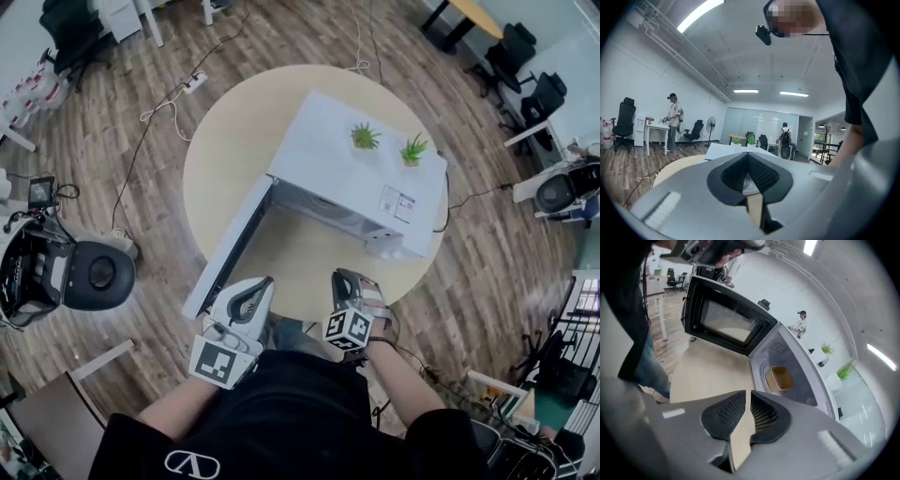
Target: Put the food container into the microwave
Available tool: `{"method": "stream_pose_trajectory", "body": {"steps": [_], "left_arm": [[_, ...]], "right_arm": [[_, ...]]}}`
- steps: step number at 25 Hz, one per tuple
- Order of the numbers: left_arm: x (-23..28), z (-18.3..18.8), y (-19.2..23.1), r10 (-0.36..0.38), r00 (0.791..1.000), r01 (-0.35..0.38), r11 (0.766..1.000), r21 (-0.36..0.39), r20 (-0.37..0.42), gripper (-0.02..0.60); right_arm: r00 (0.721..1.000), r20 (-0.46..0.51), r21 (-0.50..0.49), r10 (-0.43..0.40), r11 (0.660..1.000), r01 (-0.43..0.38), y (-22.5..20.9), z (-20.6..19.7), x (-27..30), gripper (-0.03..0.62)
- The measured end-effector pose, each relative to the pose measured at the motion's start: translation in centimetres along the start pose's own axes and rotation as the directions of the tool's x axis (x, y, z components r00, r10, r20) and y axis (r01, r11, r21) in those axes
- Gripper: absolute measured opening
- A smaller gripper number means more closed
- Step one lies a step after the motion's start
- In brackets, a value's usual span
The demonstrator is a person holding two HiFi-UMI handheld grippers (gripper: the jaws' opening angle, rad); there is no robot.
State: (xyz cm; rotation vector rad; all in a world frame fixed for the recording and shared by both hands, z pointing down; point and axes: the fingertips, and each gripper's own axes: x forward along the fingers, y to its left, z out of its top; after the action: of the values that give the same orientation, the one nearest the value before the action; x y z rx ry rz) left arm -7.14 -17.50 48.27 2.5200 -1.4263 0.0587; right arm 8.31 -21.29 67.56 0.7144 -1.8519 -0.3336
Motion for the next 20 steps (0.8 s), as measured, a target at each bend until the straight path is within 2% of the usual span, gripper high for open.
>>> {"method": "stream_pose_trajectory", "body": {"steps": [5,8,11,14,17,20], "left_arm": [[1.8,2.6,-1.9,-0.065,0.997,0.063,0.997,0.053,0.042,0.000],[2.7,4.1,-3.1,-0.099,0.993,0.093,0.992,0.082,0.065,0.000],[3.5,5.8,-4.1,-0.118,0.988,0.108,0.989,0.101,0.096,0.000],[4.1,7.2,-5.0,-0.137,0.984,0.122,0.985,0.125,0.117,0.000],[4.8,8.6,-6.1,-0.165,0.976,0.142,0.977,0.160,0.143,0.000],[5.2,10.4,-7.2,-0.187,0.965,0.154,0.971,0.180,0.184,0.000]], "right_arm": [[0.998,0.052,0.116,0.027,0.993,-0.033,-0.8,0.8,-5.5,0.023],[0.990,0.139,0.177,0.025,0.983,-0.050,-1.8,2.9,-8.8,0.017],[0.968,0.252,0.267,-0.020,0.962,-0.049,-4.0,5.5,-12.3,0.011],[0.926,0.362,0.338,-0.102,0.941,-0.028,-6.5,8.0,-15.8,0.009],[0.868,0.458,0.398,-0.194,0.918,-0.005,-8.8,9.7,-18.8,0.009],[0.795,0.529,0.521,-0.296,0.853,-0.029,-11.2,10.5,-21.5,0.009]]}}
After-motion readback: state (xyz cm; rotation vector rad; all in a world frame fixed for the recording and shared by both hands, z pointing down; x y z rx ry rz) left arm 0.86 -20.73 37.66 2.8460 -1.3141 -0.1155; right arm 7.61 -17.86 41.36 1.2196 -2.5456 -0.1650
